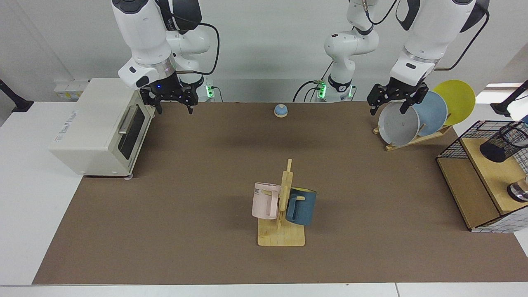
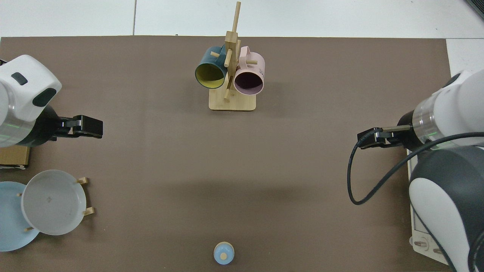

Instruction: Put markers into pen holder

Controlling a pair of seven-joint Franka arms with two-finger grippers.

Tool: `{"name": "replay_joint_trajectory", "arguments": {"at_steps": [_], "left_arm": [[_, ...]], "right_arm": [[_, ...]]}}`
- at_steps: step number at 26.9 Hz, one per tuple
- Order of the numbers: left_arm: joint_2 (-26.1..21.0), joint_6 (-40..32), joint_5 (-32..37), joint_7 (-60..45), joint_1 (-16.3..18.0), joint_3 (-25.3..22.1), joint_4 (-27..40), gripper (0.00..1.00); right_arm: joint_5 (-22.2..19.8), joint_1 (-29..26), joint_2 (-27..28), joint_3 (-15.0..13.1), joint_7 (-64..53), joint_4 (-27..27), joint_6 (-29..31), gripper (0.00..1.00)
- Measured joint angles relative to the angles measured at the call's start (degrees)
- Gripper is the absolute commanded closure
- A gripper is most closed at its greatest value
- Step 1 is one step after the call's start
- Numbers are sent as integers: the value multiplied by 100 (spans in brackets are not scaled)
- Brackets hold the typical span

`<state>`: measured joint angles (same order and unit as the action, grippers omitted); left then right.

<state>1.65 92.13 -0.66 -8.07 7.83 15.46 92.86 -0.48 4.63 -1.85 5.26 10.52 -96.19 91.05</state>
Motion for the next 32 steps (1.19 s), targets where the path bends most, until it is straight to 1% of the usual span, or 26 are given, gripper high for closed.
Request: {"name": "replay_joint_trajectory", "arguments": {"at_steps": [25,28,32], "left_arm": [[81,-267,-25,7,-41,44,-1,0],[82,-270,-41,6,-279,-134,-4,0],[84,-273,-45,5,-898,-701,-11,0]], "right_arm": [[0,-3,0,0,0,0,1,0],[0,-3,0,0,0,0,1,0],[0,-3,0,0,0,0,1,0]]}}
